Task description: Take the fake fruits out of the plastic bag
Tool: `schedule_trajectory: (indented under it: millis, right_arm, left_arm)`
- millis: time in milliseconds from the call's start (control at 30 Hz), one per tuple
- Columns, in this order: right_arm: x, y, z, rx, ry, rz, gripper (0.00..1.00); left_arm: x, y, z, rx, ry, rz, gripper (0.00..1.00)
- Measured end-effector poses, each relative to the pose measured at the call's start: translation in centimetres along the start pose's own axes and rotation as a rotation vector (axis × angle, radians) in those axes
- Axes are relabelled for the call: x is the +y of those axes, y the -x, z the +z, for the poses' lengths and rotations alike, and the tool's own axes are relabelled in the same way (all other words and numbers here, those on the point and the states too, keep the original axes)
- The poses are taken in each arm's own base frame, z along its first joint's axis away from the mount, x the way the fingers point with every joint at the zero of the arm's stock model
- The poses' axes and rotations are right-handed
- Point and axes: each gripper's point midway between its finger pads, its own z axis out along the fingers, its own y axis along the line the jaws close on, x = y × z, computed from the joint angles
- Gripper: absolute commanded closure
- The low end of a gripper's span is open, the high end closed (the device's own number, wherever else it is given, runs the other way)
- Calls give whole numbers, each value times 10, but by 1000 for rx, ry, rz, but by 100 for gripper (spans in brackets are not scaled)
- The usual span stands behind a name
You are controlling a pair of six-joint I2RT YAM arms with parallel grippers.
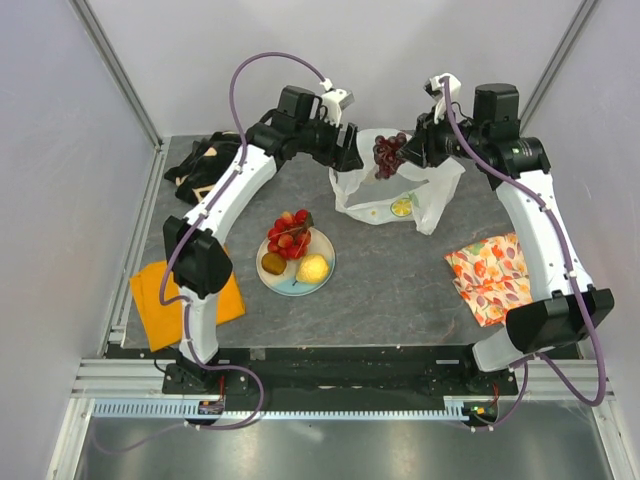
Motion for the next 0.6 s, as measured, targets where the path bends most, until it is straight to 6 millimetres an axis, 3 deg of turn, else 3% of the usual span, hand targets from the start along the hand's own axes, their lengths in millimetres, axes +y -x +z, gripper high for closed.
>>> schedule_trajectory:
  millis: [133, 367, 500, 600]
  right_arm:
    - [18, -4, -7, 5, 41, -4, 67]
    - [58, 3, -10, -13, 149, -38, 68]
    - [86, -16, -4, 26, 231, -36, 68]
    - [107, -31, 5, 71, 292, -35, 69]
  left_arm:
    - [7, 5, -20, -16, 42, -2, 16]
    - [4, 14, -92, -77, 140, 57, 16]
    - [-8, 23, -123, -122, 171, 115, 16]
    - [-10, 28, -134, -140, 196, 149, 16]
